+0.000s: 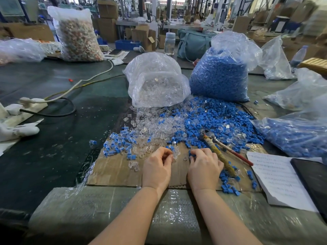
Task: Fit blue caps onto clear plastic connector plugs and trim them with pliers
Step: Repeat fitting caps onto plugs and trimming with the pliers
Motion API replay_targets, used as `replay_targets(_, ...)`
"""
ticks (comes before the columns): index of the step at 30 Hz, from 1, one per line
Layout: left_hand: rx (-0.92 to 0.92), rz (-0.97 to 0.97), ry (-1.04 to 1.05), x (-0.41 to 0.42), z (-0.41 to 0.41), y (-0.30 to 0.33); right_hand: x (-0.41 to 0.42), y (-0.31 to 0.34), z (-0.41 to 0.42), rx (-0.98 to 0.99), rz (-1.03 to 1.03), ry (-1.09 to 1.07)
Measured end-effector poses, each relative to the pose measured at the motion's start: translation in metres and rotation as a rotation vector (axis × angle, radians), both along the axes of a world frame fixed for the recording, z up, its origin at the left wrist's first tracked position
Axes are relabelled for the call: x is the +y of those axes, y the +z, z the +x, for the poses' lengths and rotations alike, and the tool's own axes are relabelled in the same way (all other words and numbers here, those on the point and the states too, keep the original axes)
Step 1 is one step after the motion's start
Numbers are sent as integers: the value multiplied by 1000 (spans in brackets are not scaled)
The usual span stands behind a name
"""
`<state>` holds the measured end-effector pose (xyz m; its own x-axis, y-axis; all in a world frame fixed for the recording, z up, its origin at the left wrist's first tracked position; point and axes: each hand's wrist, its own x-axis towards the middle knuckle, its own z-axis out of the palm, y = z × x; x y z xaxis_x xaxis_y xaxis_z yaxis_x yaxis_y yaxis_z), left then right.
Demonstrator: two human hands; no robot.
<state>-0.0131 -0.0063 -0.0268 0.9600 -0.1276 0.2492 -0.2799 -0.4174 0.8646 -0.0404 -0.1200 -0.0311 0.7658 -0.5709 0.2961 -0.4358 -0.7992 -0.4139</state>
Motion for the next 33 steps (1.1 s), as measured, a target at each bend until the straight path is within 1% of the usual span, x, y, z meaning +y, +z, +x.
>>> replay_targets(8, -16, -18, 6, -1, -1, 2, 1, 1, 0, -39, 35, -8)
replay_targets(14, 4, -12, 0, 0, -1, 2, -1, -1, 0, -27, 38, 54)
replay_targets(25, 10, 4, 0, 0, -2, 3, 3, 1, -3, -242, 166, 195)
replay_targets(33, 10, 17, 14, 0, -2, 2, 4, 3, -4, -226, 160, 268)
